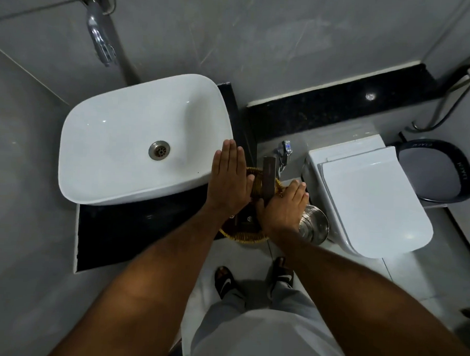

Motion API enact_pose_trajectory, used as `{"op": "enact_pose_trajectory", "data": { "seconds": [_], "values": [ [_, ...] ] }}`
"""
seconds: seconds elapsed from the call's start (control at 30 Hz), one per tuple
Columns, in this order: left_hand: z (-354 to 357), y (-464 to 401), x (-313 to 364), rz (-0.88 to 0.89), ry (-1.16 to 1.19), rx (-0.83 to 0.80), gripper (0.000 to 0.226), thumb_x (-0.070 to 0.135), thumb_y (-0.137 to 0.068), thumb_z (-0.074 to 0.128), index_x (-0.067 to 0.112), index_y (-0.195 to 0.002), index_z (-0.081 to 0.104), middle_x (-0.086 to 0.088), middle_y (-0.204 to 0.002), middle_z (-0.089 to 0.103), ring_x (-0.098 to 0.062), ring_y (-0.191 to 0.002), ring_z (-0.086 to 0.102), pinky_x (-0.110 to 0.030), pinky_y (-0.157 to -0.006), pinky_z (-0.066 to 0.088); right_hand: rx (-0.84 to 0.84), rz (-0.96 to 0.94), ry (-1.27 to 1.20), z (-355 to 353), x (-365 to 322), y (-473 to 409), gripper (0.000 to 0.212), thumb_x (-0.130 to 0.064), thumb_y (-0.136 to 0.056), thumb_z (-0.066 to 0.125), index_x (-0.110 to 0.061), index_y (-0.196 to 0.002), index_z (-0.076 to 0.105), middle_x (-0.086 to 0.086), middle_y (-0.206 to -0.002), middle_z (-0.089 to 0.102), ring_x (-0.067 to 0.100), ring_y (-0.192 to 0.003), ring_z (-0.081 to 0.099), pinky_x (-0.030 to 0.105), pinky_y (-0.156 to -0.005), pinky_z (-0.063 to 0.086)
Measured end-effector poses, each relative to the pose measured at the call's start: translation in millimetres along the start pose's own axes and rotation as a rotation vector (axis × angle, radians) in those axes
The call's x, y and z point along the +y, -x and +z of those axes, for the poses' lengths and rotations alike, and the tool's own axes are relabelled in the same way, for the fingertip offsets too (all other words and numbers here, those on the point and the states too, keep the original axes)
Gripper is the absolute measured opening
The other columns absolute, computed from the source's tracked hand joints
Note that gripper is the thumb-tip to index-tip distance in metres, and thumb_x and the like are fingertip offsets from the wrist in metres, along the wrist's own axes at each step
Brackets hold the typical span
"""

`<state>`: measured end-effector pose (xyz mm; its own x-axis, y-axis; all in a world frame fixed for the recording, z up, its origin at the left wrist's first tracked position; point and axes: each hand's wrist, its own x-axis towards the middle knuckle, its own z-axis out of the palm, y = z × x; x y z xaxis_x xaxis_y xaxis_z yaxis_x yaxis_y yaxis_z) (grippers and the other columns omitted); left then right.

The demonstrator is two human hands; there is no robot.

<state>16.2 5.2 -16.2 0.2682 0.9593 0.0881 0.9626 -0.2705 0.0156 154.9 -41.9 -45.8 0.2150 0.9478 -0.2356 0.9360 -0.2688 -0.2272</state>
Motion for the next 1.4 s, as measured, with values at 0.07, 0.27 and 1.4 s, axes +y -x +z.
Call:
{"op": "enact_pose_trajectory", "data": {
  "seconds": [0.07,0.27,1.4],
  "values": [
    [-9.0,-7.6,-2.2,0.010,0.013,0.018,0.072,0.045,-0.097,0.021,-0.003,-0.150,0.010,-0.028,-0.159,0.010,-0.039,-0.149,0.003,-0.050,-0.122,0.006,0.054,-0.011,-0.083,-10.0,0.4,-0.4,0.046,-0.049,-0.089,0.050,-0.010,-0.083,0.074,0.023,-0.156,0.024,0.040,-0.146,0.011,0.053,-0.120,0.009],
    [-74.6,-61.0,-17.7,0.119,0.250,0.128,0.061,0.035,-0.097,0.036,-0.003,-0.144,0.033,-0.027,-0.151,0.035,-0.040,-0.143,0.027,-0.048,-0.118,0.024,0.275,-0.142,-0.302,-61.8,-19.3,-20.8,0.028,-0.041,-0.088,0.059,-0.014,-0.084,0.061,0.016,-0.130,0.051,0.032,-0.128,0.041,0.052,-0.111,0.035],
    [-559.5,-142.6,-164.4,-0.213,0.514,0.465,0.018,0.002,-0.079,0.058,0.012,-0.084,0.072,-0.015,-0.080,0.073,-0.022,-0.064,0.072,-0.029,-0.053,0.058,0.710,-0.808,-0.426,-390.1,-269.7,-86.5,0.039,-0.047,-0.097,0.046,-0.015,-0.120,0.047,0.007,-0.107,0.064,0.026,-0.085,0.065,0.033,-0.066,0.047]
  ]
}}
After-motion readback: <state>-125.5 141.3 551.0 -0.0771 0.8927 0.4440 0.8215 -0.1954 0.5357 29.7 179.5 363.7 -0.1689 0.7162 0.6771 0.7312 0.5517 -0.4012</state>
